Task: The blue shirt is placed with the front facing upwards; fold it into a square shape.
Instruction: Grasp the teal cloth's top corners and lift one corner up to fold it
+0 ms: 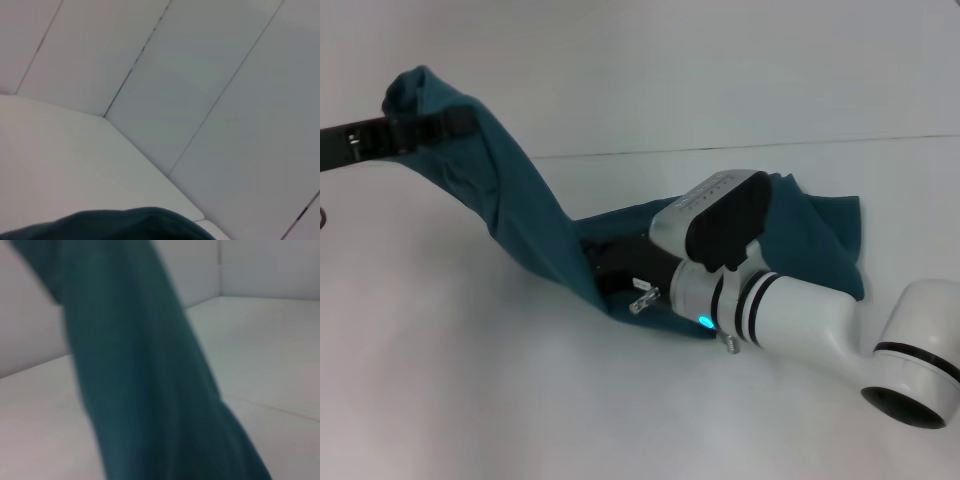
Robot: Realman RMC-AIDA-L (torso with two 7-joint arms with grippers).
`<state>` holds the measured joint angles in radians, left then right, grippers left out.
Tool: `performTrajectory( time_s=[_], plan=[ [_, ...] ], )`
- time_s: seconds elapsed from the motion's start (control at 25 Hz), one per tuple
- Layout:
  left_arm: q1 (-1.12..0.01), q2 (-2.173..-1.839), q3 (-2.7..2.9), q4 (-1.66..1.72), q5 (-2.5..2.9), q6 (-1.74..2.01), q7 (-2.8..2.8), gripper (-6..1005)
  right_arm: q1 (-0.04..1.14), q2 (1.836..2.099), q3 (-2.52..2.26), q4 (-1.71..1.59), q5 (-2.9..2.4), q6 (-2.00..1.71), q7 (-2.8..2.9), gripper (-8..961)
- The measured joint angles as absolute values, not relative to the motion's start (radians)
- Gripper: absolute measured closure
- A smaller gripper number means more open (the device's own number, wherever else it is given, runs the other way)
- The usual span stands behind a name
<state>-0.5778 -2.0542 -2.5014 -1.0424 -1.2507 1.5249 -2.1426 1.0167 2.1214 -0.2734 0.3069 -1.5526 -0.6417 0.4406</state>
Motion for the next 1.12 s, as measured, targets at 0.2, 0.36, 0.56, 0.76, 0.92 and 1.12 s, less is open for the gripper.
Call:
performTrajectory(
  time_s=[0.2,0.36,0.56,0.76,0.92,1.12],
  plan=[
    [-0.602,-2.057,-2.496,-1.034,-1.251,1.526,-2.13,937,0.992,2.12,-0.163,0.326,-1.679,-0.622,0.432,954],
    [-0.602,-2.053,-2.501,-1.033,-1.252,1.528,-2.128,937,0.858,2.109,-0.044,0.306,-1.683,-0.732,0.417,953],
    [-0.602,-2.053,-2.502,-1.033,-1.253,1.534,-2.128,937,0.759,2.108,0.074,0.292,-1.684,-0.818,0.396,953],
    [-0.61,-2.053,-2.494,-1.033,-1.27,1.541,-2.125,937,0.834,2.114,0.075,0.326,-1.74,-0.702,0.368,953],
    [-0.611,-2.054,-2.493,-1.033,-1.27,1.55,-2.122,937,0.892,2.117,0.079,0.348,-1.801,-0.621,0.374,953],
    [-0.607,-2.055,-2.497,-1.032,-1.27,1.55,-2.118,937,0.949,2.119,0.082,0.396,-1.886,-0.585,0.39,953]
  ],
)
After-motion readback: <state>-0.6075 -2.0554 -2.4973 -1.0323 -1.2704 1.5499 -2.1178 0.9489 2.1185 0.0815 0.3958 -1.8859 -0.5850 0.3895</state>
